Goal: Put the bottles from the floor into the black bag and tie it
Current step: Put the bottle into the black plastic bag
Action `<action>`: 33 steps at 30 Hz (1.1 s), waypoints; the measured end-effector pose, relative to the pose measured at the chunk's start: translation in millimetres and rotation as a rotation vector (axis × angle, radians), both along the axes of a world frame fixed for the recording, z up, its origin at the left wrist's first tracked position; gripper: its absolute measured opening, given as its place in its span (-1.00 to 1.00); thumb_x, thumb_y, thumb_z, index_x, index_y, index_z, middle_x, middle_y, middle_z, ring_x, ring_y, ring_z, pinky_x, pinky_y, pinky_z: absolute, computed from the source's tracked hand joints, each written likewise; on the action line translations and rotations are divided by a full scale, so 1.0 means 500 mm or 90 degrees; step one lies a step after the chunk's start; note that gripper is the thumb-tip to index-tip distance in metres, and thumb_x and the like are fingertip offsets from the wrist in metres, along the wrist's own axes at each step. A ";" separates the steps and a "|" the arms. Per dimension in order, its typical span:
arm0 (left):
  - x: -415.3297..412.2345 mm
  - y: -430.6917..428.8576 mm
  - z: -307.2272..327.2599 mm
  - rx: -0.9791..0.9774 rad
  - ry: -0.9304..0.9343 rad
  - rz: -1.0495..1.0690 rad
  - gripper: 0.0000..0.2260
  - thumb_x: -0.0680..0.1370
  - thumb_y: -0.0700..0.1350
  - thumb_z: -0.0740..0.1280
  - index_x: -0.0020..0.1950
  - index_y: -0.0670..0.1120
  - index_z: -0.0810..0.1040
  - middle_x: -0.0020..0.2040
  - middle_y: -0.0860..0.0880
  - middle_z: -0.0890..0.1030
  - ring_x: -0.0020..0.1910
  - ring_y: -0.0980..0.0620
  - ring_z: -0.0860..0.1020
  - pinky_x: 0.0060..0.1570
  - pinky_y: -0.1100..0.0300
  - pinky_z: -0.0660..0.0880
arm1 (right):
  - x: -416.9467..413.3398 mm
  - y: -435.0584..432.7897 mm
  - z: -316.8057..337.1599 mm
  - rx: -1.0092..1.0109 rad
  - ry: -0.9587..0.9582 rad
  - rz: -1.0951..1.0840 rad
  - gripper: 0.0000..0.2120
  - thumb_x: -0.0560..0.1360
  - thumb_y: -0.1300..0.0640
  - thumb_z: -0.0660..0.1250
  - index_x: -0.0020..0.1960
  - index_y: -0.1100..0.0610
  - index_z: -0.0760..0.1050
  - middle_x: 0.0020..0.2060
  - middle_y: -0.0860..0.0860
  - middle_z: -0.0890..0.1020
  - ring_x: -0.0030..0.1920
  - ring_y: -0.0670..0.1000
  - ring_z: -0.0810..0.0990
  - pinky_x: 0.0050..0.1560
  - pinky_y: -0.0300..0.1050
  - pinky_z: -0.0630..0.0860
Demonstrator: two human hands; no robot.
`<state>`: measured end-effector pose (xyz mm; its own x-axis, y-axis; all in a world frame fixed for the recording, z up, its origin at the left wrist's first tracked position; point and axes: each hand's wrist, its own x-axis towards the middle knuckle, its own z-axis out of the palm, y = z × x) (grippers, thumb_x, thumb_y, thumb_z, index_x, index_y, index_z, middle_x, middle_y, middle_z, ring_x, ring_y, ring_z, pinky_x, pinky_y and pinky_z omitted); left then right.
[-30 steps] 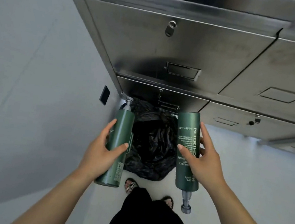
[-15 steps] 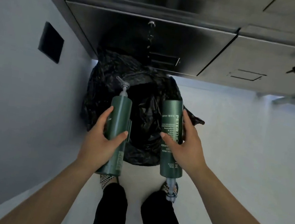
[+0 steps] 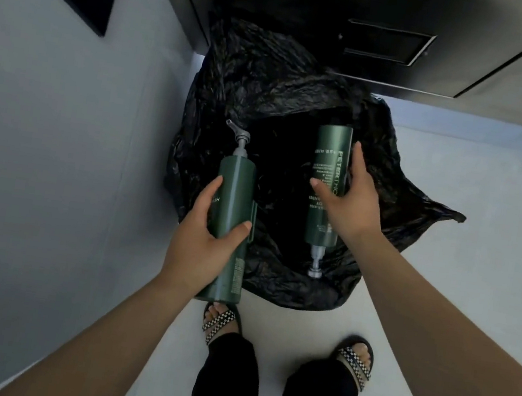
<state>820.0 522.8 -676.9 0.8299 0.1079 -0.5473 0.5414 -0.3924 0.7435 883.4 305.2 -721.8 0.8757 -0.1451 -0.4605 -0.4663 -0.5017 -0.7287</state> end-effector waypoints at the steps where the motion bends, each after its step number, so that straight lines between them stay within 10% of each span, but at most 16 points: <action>1: 0.003 0.000 -0.001 -0.005 0.000 -0.003 -0.33 0.43 0.04 0.42 0.41 0.35 0.15 0.19 0.32 0.43 0.00 0.53 0.43 0.07 0.18 0.50 | -0.001 -0.004 -0.003 -0.016 0.015 0.003 -0.16 0.47 -0.07 0.36 0.54 -0.06 -0.11 0.48 0.03 0.22 0.46 0.05 0.21 0.35 -0.06 0.26; 9: 0.020 -0.016 0.035 0.001 -0.001 -0.074 -0.34 0.45 0.05 0.40 0.41 0.37 0.11 0.13 0.39 0.39 0.00 0.50 0.46 -0.08 0.36 0.46 | -0.087 -0.053 0.036 -0.023 0.021 -0.027 -0.23 0.46 -0.07 0.38 0.52 -0.07 0.03 0.48 -0.02 0.23 0.45 -0.04 0.20 0.34 -0.24 0.18; 20: 0.030 -0.100 -0.042 0.105 -0.014 -0.226 -0.30 0.45 0.08 0.40 0.46 0.30 0.08 0.34 0.04 0.42 0.22 0.06 0.47 0.16 0.06 0.49 | -0.200 -0.090 -0.017 -0.029 0.047 -0.030 -0.37 0.46 -0.16 0.33 0.45 -0.07 0.22 0.36 -0.07 0.41 0.34 -0.07 0.38 0.21 -0.28 0.27; 25: 0.111 -0.152 -0.172 0.203 -0.054 -0.353 -0.33 0.47 0.12 0.35 0.47 0.28 0.05 0.36 0.02 0.36 0.04 0.06 0.47 -0.15 0.19 0.45 | -0.191 -0.129 -0.102 -0.065 0.038 -0.009 -0.36 0.46 -0.16 0.31 0.47 -0.04 0.20 0.39 -0.07 0.38 0.36 -0.08 0.34 0.22 -0.32 0.21; 33: 0.134 -0.158 -0.166 0.417 -0.007 -0.522 -0.35 0.53 0.14 0.25 0.53 0.09 0.02 0.50 -0.08 0.22 0.39 -0.13 0.30 0.23 -0.06 0.44 | -0.189 -0.165 -0.076 -0.086 0.063 0.012 -0.36 0.49 -0.16 0.28 0.48 -0.01 0.16 0.42 -0.04 0.33 0.39 -0.04 0.31 0.24 -0.31 0.18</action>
<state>886.8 444.0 -759.7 0.7873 -0.2167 -0.5773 -0.0774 -0.9635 0.2561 788.9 222.6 -760.0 0.8302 -0.1957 -0.5221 -0.5221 -0.6015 -0.6047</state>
